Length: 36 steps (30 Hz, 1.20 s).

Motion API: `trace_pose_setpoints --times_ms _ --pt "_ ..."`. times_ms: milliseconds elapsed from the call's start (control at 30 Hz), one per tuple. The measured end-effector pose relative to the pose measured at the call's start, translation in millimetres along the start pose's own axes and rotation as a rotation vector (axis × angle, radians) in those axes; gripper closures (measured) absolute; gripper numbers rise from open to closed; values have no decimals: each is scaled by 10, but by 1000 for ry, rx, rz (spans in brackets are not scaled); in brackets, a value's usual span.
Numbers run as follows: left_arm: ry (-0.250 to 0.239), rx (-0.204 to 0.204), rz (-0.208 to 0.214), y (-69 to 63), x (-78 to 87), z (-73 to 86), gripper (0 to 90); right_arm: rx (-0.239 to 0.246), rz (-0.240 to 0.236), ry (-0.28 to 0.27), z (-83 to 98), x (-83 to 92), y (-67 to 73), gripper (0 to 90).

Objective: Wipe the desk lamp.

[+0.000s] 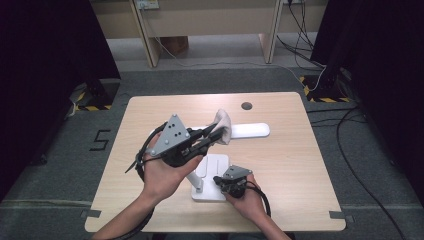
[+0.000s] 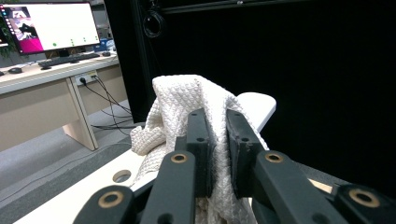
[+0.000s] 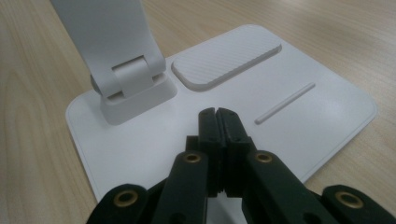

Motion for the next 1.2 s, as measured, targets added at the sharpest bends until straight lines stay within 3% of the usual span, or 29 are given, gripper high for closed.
trace_pose_setpoints --times_ms 1200 --pt "1 -9 19 -104 -150 17 816 9 4 -2 0 -2 8 894"
Point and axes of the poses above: each handheld gripper's, and its own axes: x roughly backward along the jaws, z roughly out of its underside, y roughly to its left, the point moved 7 cm from there along -x, roughly forward along the jaws, and after that the axes turned 14 degrees about -y, right-handed, at the moved point
